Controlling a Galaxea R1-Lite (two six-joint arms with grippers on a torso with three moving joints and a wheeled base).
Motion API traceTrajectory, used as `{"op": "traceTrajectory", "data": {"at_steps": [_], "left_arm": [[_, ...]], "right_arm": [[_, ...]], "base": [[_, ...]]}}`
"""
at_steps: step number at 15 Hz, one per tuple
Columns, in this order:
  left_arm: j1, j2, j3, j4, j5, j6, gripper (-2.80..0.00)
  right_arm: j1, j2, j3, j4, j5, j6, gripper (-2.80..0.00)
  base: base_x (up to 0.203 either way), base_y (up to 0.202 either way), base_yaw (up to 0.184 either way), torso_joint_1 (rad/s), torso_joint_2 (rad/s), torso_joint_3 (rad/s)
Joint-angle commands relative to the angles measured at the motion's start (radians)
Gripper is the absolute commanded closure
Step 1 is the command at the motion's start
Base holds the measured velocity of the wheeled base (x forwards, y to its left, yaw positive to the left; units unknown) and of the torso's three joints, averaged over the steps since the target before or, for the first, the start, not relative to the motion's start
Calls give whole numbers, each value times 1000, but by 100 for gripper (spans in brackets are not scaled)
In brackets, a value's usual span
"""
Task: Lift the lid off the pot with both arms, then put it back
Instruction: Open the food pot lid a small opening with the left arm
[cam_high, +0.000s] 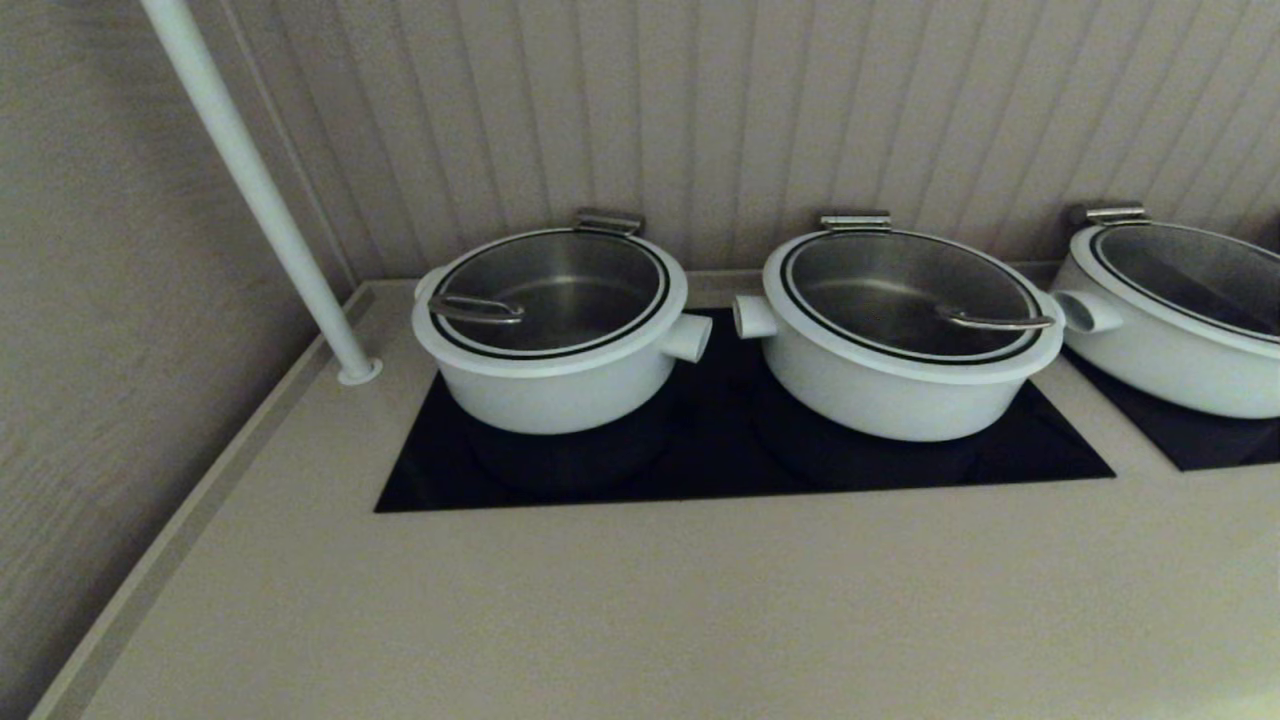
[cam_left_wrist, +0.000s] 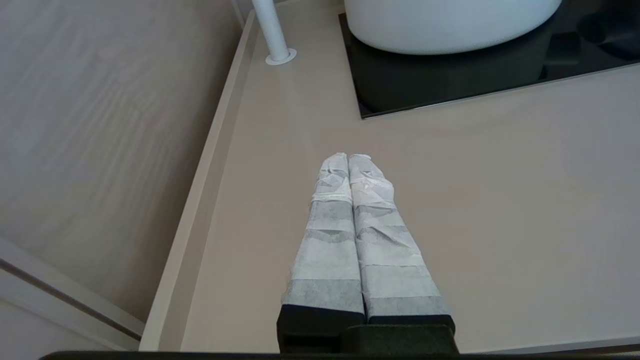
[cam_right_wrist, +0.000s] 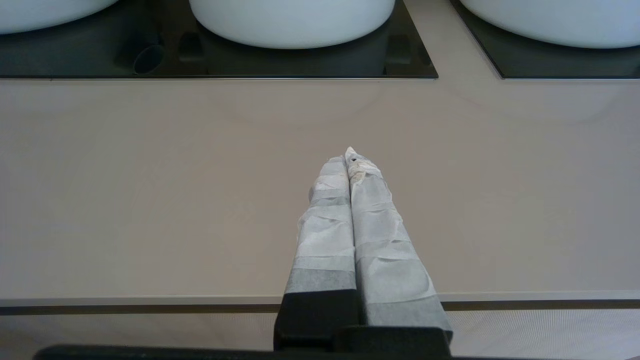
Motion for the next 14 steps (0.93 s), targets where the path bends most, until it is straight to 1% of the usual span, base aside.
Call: {"op": "traceTrajectory", "data": {"at_steps": [1, 2, 4, 5, 6, 8, 10, 12, 14], "left_arm": [[0, -1, 3, 0, -2, -4, 0], [0, 1, 3, 0, -2, -9, 0], [0, 1, 6, -2, 0, 15, 0], [0, -1, 2, -5, -2, 40, 0], [0, -1, -14, -5, -12, 47, 0], [0, -1, -60, 3, -89, 41, 0], [0, 21, -96, 6, -143, 46, 0], [0, 83, -137, -1, -187, 50, 0], [0, 165, -205, -4, -250, 51, 0]], "right_arm": [[1, 0, 0, 0, 1, 0, 0], [-1, 0, 0, 0, 1, 0, 0], [0, 0, 0, 0, 1, 0, 0], [0, 0, 0, 0, 1, 0, 0], [0, 0, 0, 0, 1, 0, 0], [0, 1, 0, 0, 1, 0, 0], [-1, 0, 0, 0, 1, 0, 0], [1, 0, 0, 0, 1, 0, 0], [1, 0, 0, 0, 1, 0, 0]], "base": [[0, 0, 0, 0, 0, 0], [0, 0, 0, 0, 0, 0], [0, 0, 0, 0, 0, 0], [0, 0, 0, 0, 0, 0], [0, 0, 0, 0, 0, 0], [0, 0, 0, 0, 0, 0], [0, 0, 0, 0, 0, 0], [0, 0, 0, 0, 0, 0], [0, 0, 0, 0, 0, 0]]}}
